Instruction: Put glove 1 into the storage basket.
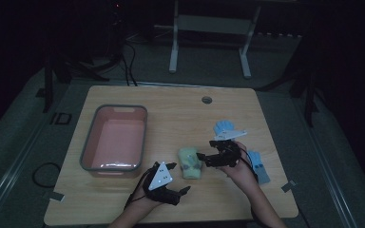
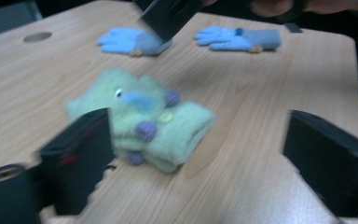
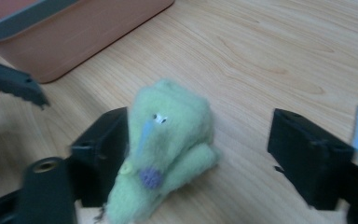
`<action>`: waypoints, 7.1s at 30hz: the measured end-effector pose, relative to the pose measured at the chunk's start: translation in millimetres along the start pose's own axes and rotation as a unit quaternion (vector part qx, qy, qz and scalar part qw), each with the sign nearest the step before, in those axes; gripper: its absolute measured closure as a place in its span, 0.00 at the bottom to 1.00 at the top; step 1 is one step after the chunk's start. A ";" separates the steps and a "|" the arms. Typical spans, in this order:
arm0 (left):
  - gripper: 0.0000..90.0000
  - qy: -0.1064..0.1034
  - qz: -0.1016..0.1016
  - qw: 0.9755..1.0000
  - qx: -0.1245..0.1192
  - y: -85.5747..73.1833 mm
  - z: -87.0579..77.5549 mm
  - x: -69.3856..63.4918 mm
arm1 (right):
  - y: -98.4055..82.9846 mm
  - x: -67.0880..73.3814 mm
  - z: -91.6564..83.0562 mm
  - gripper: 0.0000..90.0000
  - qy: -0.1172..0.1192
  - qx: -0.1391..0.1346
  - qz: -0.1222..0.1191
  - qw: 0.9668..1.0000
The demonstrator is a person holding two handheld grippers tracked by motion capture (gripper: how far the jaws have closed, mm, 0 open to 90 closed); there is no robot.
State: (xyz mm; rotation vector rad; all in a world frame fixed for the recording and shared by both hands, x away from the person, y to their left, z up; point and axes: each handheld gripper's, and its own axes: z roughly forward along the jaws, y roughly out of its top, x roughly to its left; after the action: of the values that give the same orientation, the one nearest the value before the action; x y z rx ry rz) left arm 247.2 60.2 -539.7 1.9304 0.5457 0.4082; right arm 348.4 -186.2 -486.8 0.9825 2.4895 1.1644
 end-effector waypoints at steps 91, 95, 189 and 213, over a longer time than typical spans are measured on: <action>0.83 0.038 0.149 0.976 0.156 71.9 -18.7 51.5 | 88.6 20.6 55.4 0.81 0.138 0.020 0.008 0.990; 0.83 0.043 0.153 0.974 0.163 71.8 -26.4 56.2 | 98.3 27.5 60.6 0.81 0.143 0.019 0.005 0.990; 0.38 0.018 0.017 0.979 0.202 44.1 -95.1 116.3 | 116.1 75.5 92.3 0.24 0.209 0.008 -0.025 0.978; 0.38 -0.052 0.046 0.978 0.196 47.9 -31.8 56.1 | 52.9 23.8 44.9 0.24 0.169 0.007 -0.011 0.986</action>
State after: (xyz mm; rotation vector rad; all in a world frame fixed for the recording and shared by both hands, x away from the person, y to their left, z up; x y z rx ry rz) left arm 287.0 97.9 -481.0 2.3481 0.4955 0.2700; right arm 376.2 -119.4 -475.1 0.8140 2.7602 1.4101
